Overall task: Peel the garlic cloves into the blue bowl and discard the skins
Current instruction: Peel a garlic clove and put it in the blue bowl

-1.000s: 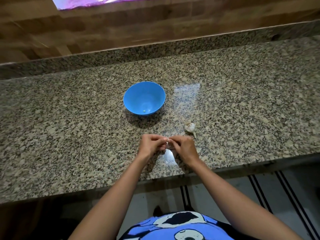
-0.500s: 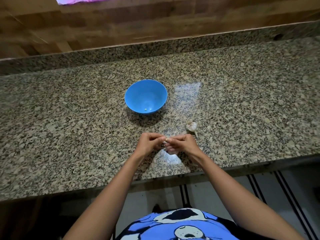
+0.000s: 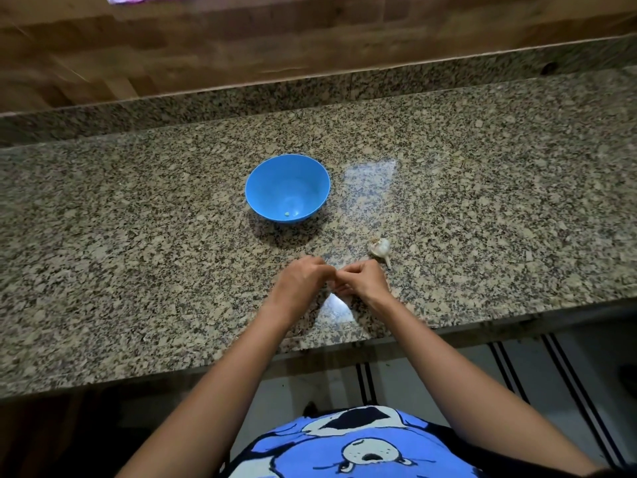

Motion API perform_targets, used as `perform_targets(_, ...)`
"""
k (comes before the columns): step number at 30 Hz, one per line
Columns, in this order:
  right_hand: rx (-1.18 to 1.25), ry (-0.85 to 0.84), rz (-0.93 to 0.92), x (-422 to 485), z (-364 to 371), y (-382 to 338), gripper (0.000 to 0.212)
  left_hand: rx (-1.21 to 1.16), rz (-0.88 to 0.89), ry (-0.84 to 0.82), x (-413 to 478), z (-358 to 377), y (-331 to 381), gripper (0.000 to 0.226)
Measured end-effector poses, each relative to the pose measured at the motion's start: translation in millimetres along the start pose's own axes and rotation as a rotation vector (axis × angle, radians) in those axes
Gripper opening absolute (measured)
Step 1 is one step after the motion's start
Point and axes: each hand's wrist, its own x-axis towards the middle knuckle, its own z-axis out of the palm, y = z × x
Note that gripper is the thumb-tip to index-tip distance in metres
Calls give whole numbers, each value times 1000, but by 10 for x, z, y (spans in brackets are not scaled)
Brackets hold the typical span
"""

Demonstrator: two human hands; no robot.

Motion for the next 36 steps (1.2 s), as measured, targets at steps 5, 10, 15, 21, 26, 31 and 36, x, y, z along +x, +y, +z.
perform_targets(5,6,7,-8,-9,-8,-27,11,-145,-121,44,-22,64,19,17)
perform_targets(10,148,3,35,-38,-50,-36,14,-834,-536,124,-6,46,32,18)
perform_targets(15,165,16,46,-70,-29,-16,17,-1361,-754,218,-24,14,97,20)
perform_targets(21,-33,107,-60,-76,-20,72,22,-1693,-836,296,-91,5,68,24)
perform_targets(26,-373,142,-200,-40,19,89,14,-1597,-839,244,-145,24,14,22)
perform_targets(31,-431,130,-341,-71,60,63,21,-1470,-777,204,-145,22,-2,20)
perform_targets(36,-377,87,-381,-67,65,71,15,-1394,-751,164,-143,31,-51,18)
